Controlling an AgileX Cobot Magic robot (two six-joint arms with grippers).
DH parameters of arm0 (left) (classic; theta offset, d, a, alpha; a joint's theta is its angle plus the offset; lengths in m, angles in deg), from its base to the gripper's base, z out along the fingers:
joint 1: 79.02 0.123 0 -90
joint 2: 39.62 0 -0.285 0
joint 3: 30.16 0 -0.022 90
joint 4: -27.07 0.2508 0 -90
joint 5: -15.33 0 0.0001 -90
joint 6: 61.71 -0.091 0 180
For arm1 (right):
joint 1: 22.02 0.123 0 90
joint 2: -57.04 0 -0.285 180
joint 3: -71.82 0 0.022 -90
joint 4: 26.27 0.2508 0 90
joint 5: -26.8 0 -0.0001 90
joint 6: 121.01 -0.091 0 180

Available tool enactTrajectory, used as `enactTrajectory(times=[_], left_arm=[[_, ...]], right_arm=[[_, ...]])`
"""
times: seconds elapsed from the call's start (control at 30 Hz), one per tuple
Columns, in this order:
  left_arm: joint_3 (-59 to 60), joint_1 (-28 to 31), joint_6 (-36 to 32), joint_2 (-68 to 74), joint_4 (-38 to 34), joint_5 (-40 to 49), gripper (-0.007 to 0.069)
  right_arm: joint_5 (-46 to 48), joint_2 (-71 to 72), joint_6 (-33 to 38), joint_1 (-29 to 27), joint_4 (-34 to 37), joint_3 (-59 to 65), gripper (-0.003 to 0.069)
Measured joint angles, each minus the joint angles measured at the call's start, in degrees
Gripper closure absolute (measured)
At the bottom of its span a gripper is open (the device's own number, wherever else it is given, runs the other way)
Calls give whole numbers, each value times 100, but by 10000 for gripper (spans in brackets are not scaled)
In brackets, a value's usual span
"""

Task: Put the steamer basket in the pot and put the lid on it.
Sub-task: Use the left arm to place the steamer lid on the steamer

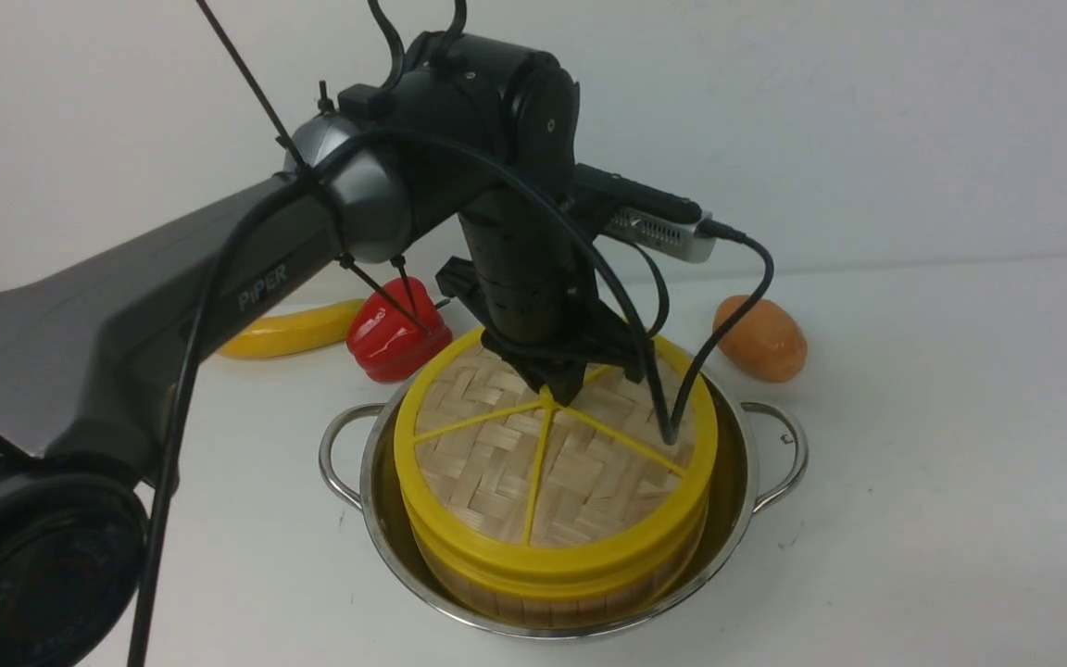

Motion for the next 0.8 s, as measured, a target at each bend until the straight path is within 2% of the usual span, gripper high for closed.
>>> enactTrajectory(times=[0.43,0.8], left_arm=[[0,0,-89,0,-258,0,503],[0,0,72,0,317,0,498]], right_arm=[[0,0,0,0,0,0,418],[0,0,0,0,0,0,418]])
